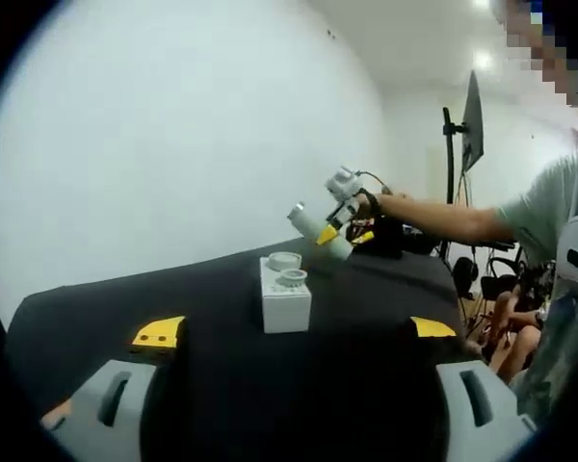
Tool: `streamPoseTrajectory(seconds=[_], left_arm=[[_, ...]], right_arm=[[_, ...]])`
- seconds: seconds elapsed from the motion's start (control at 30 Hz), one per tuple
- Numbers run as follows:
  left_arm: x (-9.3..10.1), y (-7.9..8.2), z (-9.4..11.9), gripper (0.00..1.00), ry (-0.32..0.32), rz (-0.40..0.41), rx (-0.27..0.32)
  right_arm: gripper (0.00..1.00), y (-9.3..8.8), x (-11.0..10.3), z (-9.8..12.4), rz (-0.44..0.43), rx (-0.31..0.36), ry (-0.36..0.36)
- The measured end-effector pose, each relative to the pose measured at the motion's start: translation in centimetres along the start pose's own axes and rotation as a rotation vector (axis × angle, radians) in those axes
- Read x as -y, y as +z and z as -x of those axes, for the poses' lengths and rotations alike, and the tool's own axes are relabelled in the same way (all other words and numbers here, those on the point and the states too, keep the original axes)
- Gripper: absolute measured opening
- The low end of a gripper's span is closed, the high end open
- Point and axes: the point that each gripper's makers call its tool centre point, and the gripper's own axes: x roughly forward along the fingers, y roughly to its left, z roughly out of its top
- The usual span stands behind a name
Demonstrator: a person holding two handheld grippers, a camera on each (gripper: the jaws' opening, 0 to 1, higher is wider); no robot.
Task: Assemble the cup parts correctly, then place the assembled cup into the box.
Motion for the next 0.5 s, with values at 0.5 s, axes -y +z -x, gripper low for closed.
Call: streamPoseTrajectory(seconds=[0.5], left_arm=[[0.9, 0.8, 1.5, 0.86, -0.001, 0.009, 0.021]], right_arm=[[0.45, 0.9, -10.4, 4.0, 0.033, 0.406, 0.050]])
